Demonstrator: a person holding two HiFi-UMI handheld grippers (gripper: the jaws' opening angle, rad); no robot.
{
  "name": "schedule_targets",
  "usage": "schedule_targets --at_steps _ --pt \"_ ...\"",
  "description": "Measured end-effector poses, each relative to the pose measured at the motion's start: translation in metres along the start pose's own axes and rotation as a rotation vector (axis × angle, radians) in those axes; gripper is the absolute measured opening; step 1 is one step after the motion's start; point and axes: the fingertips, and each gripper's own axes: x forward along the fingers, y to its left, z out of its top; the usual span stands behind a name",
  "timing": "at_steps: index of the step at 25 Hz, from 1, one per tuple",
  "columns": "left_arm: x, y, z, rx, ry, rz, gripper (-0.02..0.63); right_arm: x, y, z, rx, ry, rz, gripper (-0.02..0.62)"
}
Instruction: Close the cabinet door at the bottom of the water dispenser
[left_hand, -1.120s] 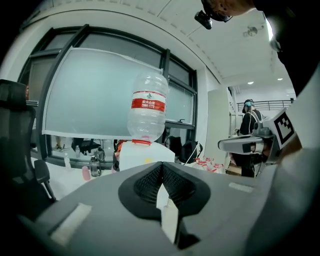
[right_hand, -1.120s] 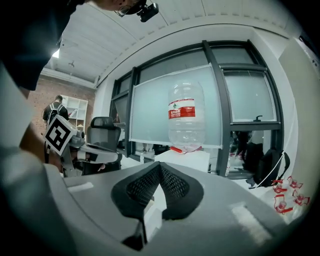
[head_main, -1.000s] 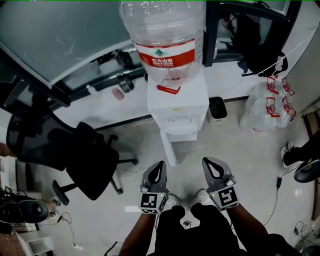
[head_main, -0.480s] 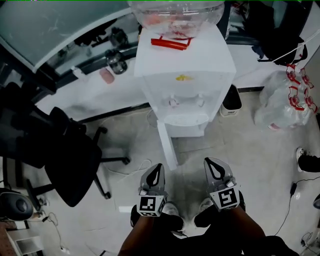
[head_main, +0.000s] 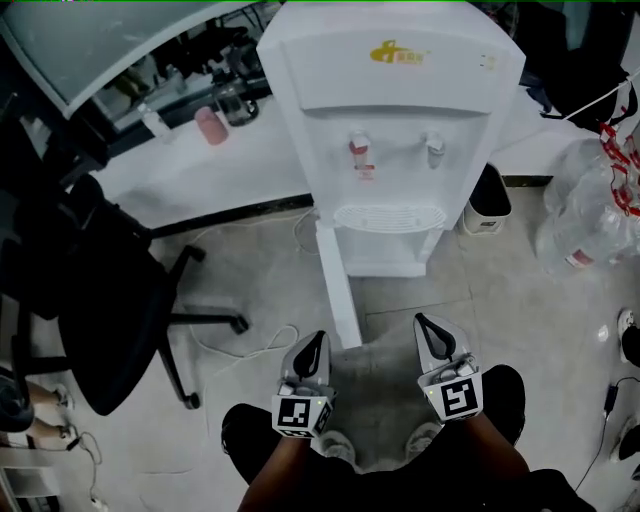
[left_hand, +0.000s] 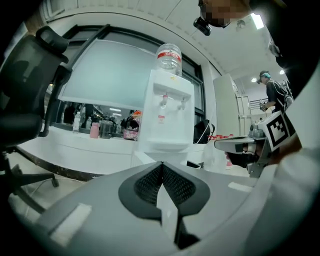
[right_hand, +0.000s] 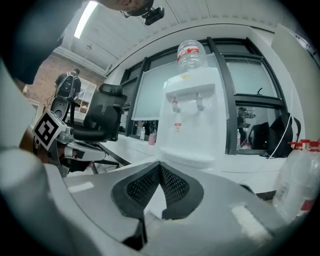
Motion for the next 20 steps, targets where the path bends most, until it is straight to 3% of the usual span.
schedule_targets --at_steps 10,15,20 --pt "-0.009 -0.004 -0.046 0.015 0.049 0.009 0.017 -0.003 0.002 -0.030 0.049 0.016 -0.018 0.003" --pt "-0.004 -0.007 -0.070 0.036 0.133 0.008 0.018 0.000 0.008 -0.036 0.086 0.014 -0.003 0.003" --pt "-0.001 -0.010 -0.077 0.054 0.118 -0.003 0.017 0.000 0.008 -0.037 0.080 0.013 0.002 0.003"
